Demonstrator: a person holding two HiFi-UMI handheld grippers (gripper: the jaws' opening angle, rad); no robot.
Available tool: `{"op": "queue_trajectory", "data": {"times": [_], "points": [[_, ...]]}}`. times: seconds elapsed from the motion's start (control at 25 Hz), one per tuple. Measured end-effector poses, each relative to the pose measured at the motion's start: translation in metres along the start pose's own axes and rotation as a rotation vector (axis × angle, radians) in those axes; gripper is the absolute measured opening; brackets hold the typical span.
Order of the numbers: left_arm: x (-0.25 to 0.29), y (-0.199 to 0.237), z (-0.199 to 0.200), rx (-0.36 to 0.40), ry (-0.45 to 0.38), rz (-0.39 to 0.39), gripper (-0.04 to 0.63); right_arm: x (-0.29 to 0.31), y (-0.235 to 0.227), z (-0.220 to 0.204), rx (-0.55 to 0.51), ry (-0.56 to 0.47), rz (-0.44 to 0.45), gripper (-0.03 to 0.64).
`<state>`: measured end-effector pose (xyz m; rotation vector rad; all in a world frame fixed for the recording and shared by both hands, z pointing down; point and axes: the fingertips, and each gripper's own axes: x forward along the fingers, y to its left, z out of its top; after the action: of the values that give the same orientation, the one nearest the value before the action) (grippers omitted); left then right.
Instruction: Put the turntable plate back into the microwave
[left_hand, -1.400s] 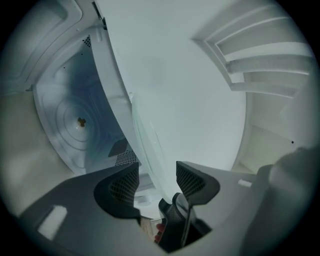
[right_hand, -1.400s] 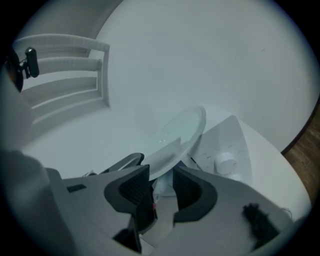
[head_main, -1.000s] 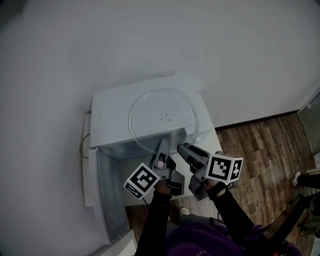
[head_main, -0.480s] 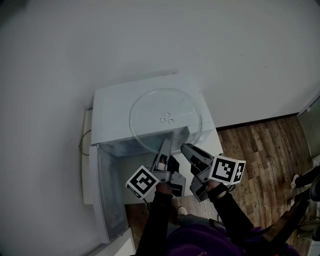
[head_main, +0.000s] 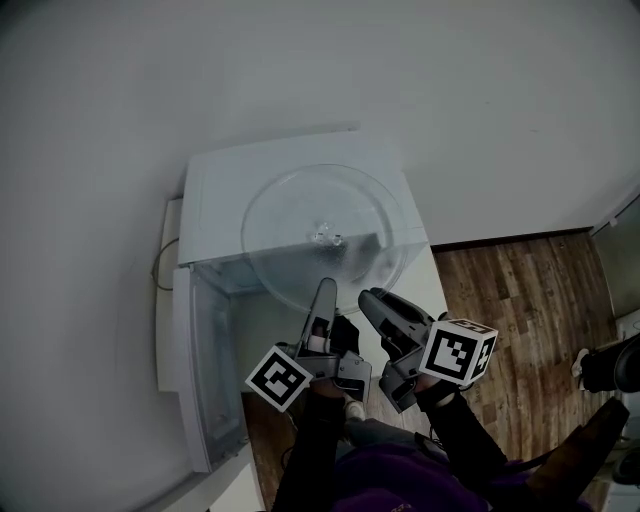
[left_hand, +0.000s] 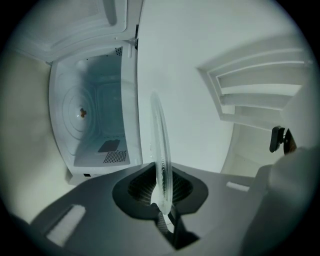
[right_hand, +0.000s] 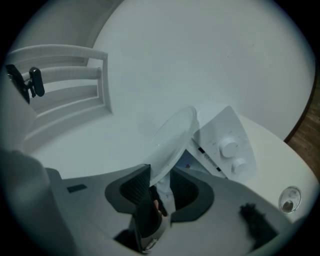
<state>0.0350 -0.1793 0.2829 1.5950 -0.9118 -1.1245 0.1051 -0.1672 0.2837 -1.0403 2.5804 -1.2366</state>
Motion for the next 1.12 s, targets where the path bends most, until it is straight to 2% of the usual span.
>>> {"op": "queue_trajectory", "data": {"times": [0.28, 0.56, 0.72, 0.88, 1.0, 1.12], "points": [[-0.036, -0.02, 0.008, -0.005, -0.066, -0.077, 0.032, -0.011, 0.035, -0.018, -0.107, 0.037, 0.051, 0.133], [-0.073, -0.024, 0.013, -0.026, -0.131, -0.084, 0.034, -0.018, 0.057, -0.048, -0.184, 0.121, 0.102, 0.138], [-0.095, -0.012, 0.018, -0.02, -0.174, -0.055, 0.035, -0.024, 0.051, -0.069, -0.281, 0.193, 0.056, 0.17], [-0.116, 0.003, 0.021, -0.038, -0.214, -0.027, 0.035, -0.038, 0.036, -0.088, -0.388, 0.263, -0.013, 0.169], [-0.13, 0.01, 0.019, -0.008, -0.233, -0.009, 0.032, -0.043, 0.036, -0.094, -0.401, 0.289, -0.007, 0.169], [-0.141, 0.009, 0.015, 0.004, -0.236, -0.022, 0.035, -0.048, 0.038, -0.097, -0.427, 0.307, 0.002, 0.167]]}}
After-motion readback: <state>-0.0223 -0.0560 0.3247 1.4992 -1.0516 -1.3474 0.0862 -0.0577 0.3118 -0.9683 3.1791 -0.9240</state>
